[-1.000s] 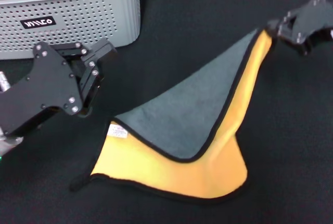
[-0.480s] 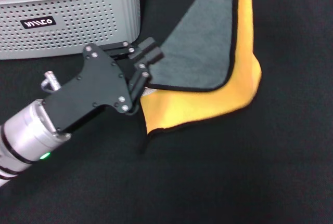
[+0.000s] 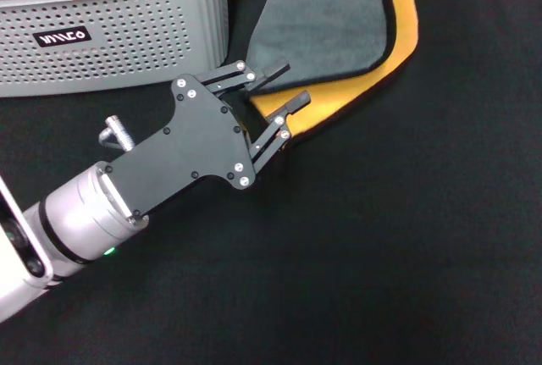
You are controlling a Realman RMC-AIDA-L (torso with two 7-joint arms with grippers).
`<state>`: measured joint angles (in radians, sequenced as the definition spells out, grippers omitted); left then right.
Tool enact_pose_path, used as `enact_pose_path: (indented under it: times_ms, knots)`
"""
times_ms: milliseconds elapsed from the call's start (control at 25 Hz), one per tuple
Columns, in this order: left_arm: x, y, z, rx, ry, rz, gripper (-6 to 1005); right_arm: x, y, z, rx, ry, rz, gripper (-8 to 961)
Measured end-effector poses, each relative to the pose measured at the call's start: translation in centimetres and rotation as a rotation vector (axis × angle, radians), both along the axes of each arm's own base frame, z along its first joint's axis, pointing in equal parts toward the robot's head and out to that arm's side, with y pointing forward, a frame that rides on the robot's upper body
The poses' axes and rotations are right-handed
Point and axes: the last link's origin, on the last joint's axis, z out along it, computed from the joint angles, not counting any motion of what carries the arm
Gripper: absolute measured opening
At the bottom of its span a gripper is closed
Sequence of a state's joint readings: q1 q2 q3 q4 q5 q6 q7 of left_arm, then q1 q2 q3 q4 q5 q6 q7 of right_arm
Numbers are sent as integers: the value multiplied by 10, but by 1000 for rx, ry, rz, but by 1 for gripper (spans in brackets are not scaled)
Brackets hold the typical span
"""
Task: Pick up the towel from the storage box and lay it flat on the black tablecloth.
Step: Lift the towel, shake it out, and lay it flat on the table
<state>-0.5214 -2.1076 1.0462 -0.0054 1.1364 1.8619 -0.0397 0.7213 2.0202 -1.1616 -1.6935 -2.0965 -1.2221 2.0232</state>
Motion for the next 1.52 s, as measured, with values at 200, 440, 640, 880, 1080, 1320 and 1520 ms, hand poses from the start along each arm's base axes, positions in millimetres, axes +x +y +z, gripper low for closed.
enact_pose_path:
  times_ms: [200, 440, 640, 880, 1080, 1320, 1520]
  knots:
    - [1, 2, -2, 13, 15, -4, 333, -10, 3, 3, 28, 20, 24, 7]
    - [1, 4, -1, 27, 9, 10, 364, -23, 5, -2, 69, 54, 55, 7]
    - [1, 7, -4, 70, 22, 28, 443, -35, 7, -7, 105, 80, 86, 7]
    - [6, 15, -10, 133, 49, 65, 816, -52, 6, -9, 119, 117, 123, 7]
    - [9, 21, -10, 206, 50, 90, 815, -64, 4, -13, 103, 126, 145, 7]
    - [10, 28, -5, 289, 15, 157, 814, -78, 2, -19, 85, 132, 176, 7]
    - [10, 28, -8, 317, 29, 176, 813, -89, 3, -26, 82, 142, 193, 7]
